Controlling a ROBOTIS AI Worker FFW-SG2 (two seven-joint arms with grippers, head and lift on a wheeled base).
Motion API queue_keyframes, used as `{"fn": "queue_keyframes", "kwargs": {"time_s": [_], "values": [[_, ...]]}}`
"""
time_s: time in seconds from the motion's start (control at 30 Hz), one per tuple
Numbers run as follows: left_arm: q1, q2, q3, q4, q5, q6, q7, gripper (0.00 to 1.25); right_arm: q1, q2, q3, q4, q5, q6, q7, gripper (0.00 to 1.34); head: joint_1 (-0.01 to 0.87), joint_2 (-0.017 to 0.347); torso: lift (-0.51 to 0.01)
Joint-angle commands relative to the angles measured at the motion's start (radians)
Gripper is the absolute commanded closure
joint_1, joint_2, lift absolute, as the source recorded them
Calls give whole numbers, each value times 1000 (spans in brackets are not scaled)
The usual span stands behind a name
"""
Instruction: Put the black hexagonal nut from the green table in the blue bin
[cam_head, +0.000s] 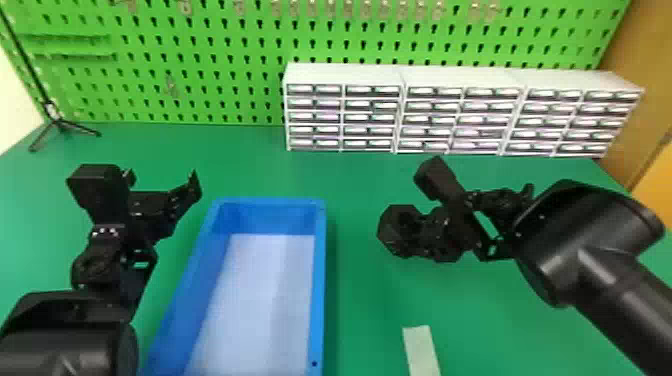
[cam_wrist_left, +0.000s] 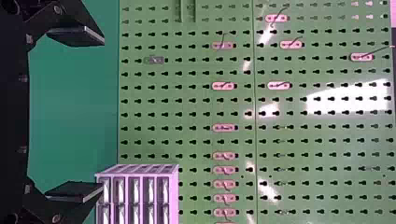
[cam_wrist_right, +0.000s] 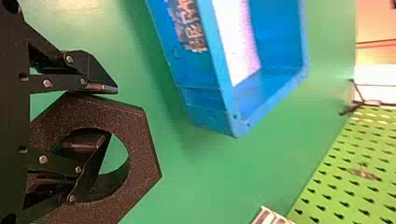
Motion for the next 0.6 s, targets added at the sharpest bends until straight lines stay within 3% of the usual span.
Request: {"fn": "queue_keyframes", "kwargs": {"time_s": [0.0,0.33,0.57], "values": [[0,0,-1,0,0,0,0,179,-3,3,-38,-5,-66,1,-2,1035,683,28,-96],[0,0,-3,0,0,0,0,179,-10,15,-115,-5,-279,-2,-28,1035,683,28,-96],[-2,0,-4,0,0,0,0,179,-22,40,-125,-5,-410,-13,-54,1035,683,28,-96]]}}
